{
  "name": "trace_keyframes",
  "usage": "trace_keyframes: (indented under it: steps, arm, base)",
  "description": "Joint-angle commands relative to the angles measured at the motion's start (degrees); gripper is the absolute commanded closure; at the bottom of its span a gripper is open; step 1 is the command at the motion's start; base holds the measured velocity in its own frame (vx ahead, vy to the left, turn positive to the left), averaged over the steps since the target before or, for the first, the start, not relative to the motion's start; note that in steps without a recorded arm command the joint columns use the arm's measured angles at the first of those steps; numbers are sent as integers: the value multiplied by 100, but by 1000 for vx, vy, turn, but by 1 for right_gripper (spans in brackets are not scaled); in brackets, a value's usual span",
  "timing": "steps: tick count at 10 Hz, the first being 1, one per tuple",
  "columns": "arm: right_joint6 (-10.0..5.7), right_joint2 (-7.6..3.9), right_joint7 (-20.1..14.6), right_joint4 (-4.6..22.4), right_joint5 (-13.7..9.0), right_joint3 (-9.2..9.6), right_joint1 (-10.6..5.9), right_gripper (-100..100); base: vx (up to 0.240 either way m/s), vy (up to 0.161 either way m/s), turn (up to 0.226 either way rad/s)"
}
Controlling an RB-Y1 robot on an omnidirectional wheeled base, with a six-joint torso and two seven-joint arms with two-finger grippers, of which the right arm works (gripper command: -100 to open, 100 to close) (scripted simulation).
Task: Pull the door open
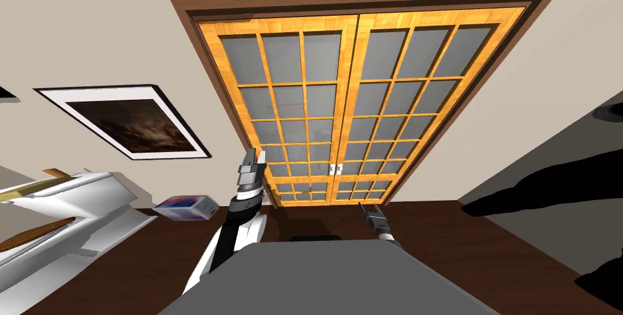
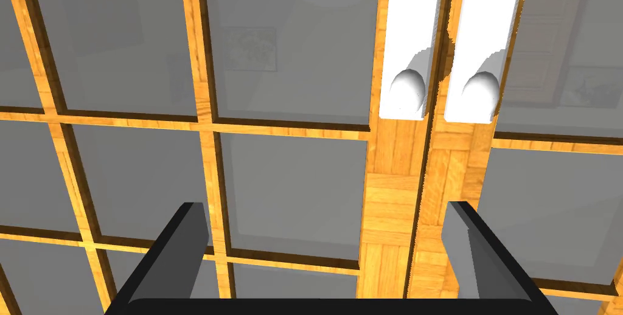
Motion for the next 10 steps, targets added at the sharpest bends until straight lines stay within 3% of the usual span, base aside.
trace_keyframes:
  steps: [1,6,10]
  arm:
    - [88,5,-22,-161,-5,-29,148,-100]
    - [290,-54,283,125,-216,-569,433,-100]
    - [462,-31,571,336,-392,-990,508,-100]
  base:
    - [-134,-30,-1]
    - [-172,-35,20]
    - [-149,-59,80]
